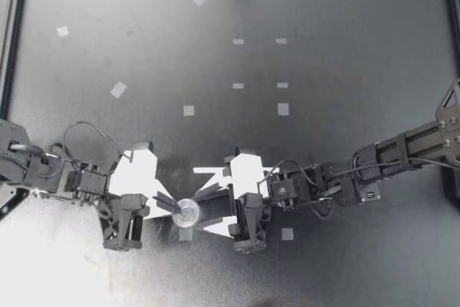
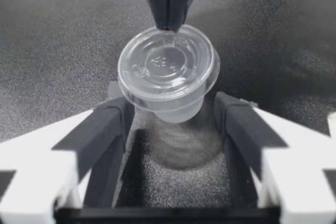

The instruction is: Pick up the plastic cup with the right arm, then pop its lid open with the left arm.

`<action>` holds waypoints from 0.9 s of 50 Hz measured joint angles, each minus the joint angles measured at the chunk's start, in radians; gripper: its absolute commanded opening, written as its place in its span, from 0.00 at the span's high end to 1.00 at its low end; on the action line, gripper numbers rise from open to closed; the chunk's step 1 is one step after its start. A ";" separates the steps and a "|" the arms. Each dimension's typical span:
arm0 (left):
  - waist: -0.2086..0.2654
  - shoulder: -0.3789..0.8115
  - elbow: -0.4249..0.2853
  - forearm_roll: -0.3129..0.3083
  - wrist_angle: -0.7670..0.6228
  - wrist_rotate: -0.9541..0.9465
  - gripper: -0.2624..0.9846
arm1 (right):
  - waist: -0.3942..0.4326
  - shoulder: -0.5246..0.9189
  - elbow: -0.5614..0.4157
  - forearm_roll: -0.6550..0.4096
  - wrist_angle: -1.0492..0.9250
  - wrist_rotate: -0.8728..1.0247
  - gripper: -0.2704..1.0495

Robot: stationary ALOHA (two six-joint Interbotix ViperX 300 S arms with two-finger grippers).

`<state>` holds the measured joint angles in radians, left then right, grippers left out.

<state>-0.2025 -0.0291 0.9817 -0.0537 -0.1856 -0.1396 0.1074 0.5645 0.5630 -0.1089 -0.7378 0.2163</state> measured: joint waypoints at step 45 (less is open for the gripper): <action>-0.005 0.055 0.009 0.000 -0.055 -0.003 0.81 | 0.000 -0.005 -0.081 -0.002 0.218 0.000 0.46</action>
<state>-0.2071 0.0261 0.9910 -0.0537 -0.2408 -0.1427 0.1074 0.5599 0.4817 -0.1104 -0.5200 0.2163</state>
